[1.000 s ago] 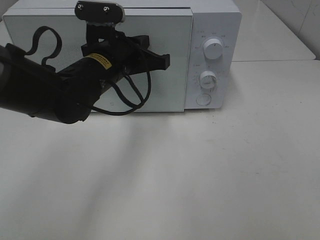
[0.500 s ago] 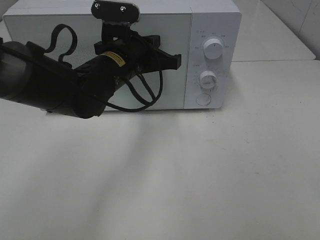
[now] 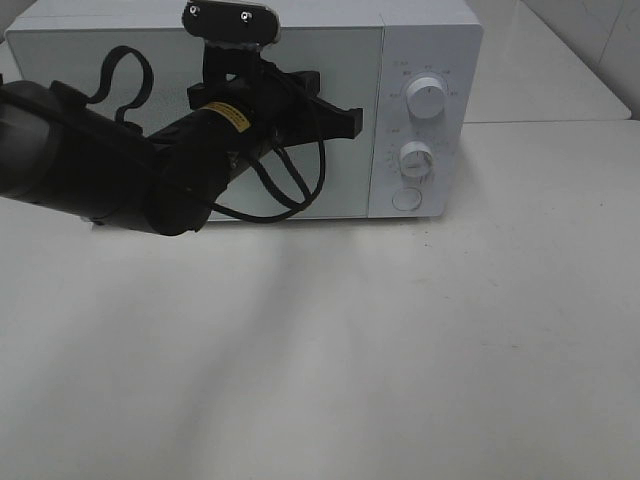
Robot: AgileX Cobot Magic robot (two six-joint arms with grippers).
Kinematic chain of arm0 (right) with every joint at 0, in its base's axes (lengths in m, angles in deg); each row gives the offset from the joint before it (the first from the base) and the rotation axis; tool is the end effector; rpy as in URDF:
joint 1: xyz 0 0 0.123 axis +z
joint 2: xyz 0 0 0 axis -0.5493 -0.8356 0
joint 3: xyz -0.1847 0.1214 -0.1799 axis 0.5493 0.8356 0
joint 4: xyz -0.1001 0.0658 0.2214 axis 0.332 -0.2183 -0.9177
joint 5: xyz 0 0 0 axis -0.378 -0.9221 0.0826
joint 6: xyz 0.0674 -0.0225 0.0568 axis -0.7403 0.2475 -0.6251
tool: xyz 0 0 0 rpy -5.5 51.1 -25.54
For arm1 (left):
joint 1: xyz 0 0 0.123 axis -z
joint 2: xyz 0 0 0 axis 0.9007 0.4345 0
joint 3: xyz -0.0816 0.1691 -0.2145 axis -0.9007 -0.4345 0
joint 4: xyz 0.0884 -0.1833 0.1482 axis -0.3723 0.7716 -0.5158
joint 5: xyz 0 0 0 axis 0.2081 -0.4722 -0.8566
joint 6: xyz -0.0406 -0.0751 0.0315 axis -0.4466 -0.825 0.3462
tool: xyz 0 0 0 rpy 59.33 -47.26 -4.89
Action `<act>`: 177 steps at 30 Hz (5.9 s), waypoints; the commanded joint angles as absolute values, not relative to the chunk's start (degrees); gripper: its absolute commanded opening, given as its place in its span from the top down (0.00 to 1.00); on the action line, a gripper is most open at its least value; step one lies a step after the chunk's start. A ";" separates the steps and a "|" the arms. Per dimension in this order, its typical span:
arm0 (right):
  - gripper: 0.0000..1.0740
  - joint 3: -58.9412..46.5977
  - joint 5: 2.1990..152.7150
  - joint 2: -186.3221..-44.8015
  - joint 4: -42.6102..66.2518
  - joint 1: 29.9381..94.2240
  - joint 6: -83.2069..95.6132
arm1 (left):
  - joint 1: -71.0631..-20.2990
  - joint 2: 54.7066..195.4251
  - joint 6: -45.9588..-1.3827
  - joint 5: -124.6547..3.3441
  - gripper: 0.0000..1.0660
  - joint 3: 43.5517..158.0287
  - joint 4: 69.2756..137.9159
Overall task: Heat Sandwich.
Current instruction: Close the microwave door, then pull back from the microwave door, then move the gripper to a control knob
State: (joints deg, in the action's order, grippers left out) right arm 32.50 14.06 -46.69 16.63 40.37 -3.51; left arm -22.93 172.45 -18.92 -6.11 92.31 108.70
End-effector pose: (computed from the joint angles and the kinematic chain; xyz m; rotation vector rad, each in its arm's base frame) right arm -0.0050 -0.0070 0.2801 -0.0297 2.0190 0.0387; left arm 0.3343 -0.2659 0.1738 0.3486 1.6778 -0.4182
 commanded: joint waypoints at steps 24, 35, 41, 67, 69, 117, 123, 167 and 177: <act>0.29 32.56 14.63 -45.20 16.69 40.02 -3.22 | -19.96 158.76 -18.97 -22.50 0.81 80.74 112.53; 0.29 32.56 14.63 -45.20 16.69 40.02 -3.22 | -19.96 153.20 -18.86 -45.70 0.04 80.62 111.10; 0.29 32.56 14.63 -45.20 16.69 40.02 -3.22 | -20.70 150.22 -19.09 -59.80 0.04 80.62 103.94; 0.29 32.56 14.63 -45.20 16.69 40.02 -3.22 | -52.90 131.02 -18.97 -95.32 0.05 80.62 99.30; 0.29 32.56 14.63 -45.20 16.69 40.02 -3.22 | -56.74 128.33 -18.97 -97.44 0.05 80.62 98.44; 0.29 32.56 14.63 -45.20 16.69 40.02 -3.22 | -68.26 75.16 -18.80 -109.36 0.05 61.60 96.49; 0.29 32.56 14.63 -45.20 16.69 40.02 -3.16 | -68.26 74.19 -19.20 -108.67 0.05 59.08 96.03; 0.29 32.56 14.63 -45.20 16.69 40.02 -3.16 | -65.45 54.82 -18.97 -108.61 0.05 59.08 96.72; 0.29 32.56 14.63 -45.20 16.69 40.02 -3.16 | -65.45 54.88 -18.97 -108.61 0.05 59.08 96.72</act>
State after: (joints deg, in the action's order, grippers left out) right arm 32.50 14.06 -46.69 16.63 40.37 -3.51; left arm -65.73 56.37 -18.86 -109.30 59.25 96.20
